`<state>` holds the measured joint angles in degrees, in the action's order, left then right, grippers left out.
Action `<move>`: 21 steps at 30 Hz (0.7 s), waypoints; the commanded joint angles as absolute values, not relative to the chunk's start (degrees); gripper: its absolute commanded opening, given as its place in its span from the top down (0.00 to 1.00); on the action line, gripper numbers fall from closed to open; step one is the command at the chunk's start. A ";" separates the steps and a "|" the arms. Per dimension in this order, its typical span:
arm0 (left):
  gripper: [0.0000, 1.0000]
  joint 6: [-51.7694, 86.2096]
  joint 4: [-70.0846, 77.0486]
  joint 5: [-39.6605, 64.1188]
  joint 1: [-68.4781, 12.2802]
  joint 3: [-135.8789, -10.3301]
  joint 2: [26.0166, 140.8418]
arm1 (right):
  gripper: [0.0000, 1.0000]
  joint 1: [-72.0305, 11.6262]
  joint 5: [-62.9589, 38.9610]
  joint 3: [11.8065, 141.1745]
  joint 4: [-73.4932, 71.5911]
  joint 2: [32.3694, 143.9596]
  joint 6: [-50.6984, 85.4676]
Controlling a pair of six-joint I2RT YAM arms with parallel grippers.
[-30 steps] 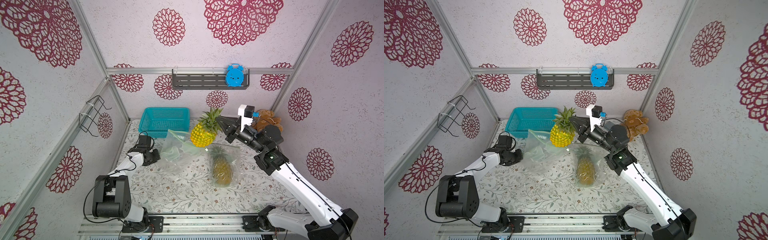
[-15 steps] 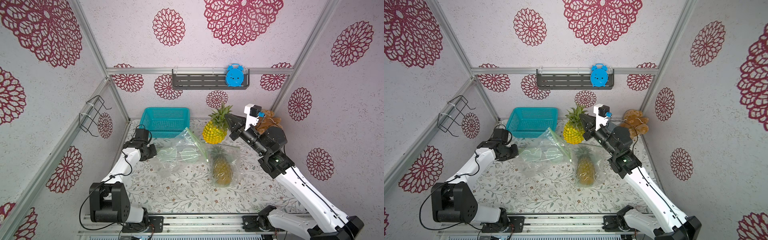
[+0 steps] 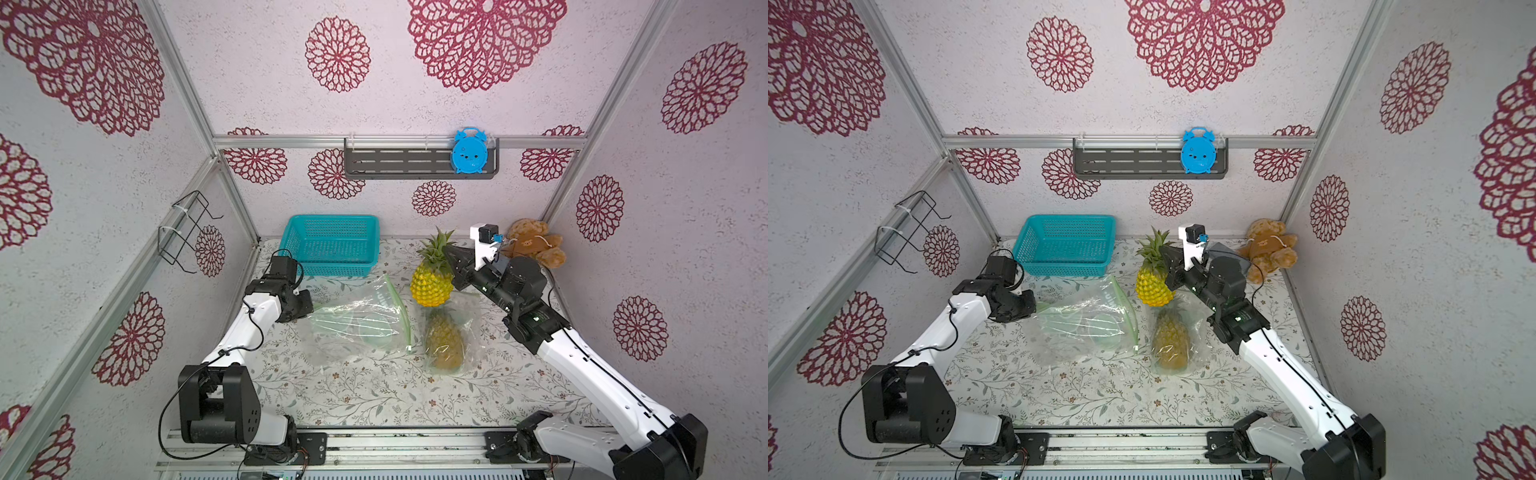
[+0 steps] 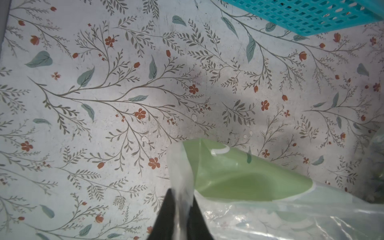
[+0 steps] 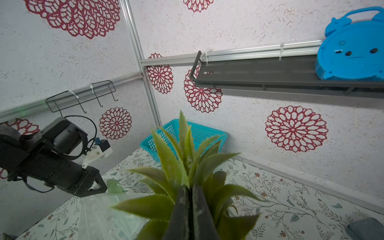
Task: Open the zip-top bag and take out the pineapple
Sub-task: Place the zipper food storage bag at the center of the board.
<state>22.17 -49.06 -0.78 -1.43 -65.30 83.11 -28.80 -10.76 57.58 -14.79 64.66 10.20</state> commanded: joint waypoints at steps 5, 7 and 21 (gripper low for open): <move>0.41 20.76 -48.70 -2.38 -1.14 -69.50 82.00 | 1.00 -27.36 -15.10 59.50 -29.00 64.98 11.72; 0.30 20.27 -48.38 -1.98 -1.14 -70.64 80.68 | 1.00 -27.18 -15.98 59.87 -28.83 65.46 11.86; 0.08 13.05 -25.89 38.80 -2.21 -65.13 64.94 | 1.00 -27.23 -32.67 67.24 -26.86 70.71 13.44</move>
<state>15.09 -33.47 26.81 -1.65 -66.17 66.26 -27.27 -26.37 62.43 -17.28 71.85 11.81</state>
